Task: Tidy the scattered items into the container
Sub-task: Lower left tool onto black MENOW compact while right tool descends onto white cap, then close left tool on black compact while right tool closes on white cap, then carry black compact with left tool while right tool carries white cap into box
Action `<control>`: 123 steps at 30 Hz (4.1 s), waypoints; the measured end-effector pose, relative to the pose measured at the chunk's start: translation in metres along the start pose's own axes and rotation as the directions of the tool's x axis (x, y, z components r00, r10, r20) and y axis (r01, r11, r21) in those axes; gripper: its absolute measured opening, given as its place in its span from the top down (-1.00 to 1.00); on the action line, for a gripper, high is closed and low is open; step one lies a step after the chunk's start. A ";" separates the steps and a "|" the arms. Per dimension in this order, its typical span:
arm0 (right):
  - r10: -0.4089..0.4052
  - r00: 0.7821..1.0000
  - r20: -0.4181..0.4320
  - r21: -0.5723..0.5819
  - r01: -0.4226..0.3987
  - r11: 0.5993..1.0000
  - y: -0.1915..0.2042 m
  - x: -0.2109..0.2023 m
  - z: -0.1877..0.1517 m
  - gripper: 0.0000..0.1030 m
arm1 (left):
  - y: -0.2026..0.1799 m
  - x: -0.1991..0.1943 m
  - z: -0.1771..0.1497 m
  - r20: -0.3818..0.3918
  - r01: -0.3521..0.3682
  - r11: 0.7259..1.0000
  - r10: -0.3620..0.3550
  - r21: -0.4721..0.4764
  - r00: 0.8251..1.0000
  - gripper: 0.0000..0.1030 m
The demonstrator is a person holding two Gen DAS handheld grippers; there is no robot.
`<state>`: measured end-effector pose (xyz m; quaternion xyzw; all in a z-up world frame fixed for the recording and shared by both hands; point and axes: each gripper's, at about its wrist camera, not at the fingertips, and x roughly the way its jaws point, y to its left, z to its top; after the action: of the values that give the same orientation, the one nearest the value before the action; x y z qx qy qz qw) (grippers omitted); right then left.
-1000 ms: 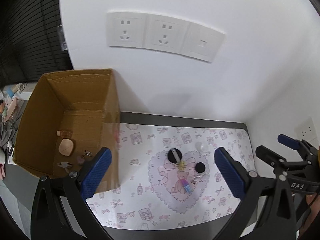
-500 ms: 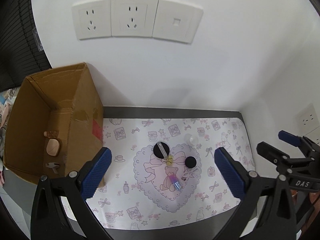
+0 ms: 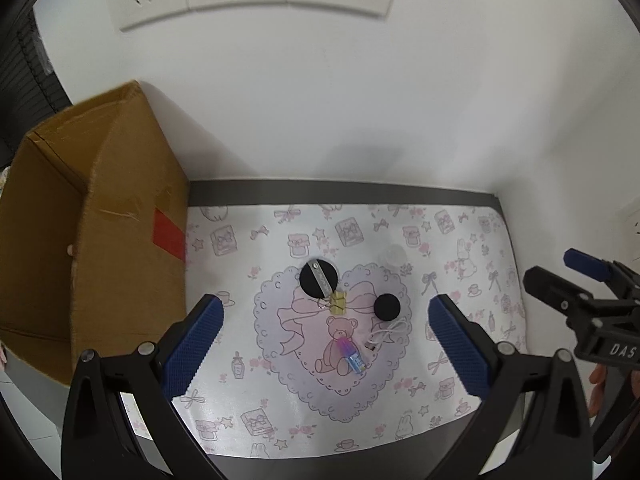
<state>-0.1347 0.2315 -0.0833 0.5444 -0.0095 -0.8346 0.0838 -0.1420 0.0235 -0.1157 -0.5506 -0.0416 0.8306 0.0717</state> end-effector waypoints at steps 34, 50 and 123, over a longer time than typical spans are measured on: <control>0.024 0.980 -0.197 0.027 -0.019 0.999 -0.036 0.141 0.016 -1.00 | 0.007 0.154 0.005 -0.265 -0.030 0.998 0.016 -0.050 0.964 -0.99; 0.007 0.954 -0.300 0.013 -0.003 1.000 -0.045 0.212 0.022 -0.88 | 0.012 0.212 0.002 -0.356 -0.075 0.997 0.059 -0.031 0.933 -0.99; 0.026 0.982 -0.188 -0.052 -0.037 0.998 0.023 0.116 0.018 0.92 | 0.007 0.054 -0.001 -0.091 0.019 1.000 -0.020 -0.007 0.996 0.09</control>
<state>-0.1942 0.1903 -0.1788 0.6176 0.0128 -0.7782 0.1127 -0.1621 0.0252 -0.1665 -0.5877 -0.0463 0.8038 0.0799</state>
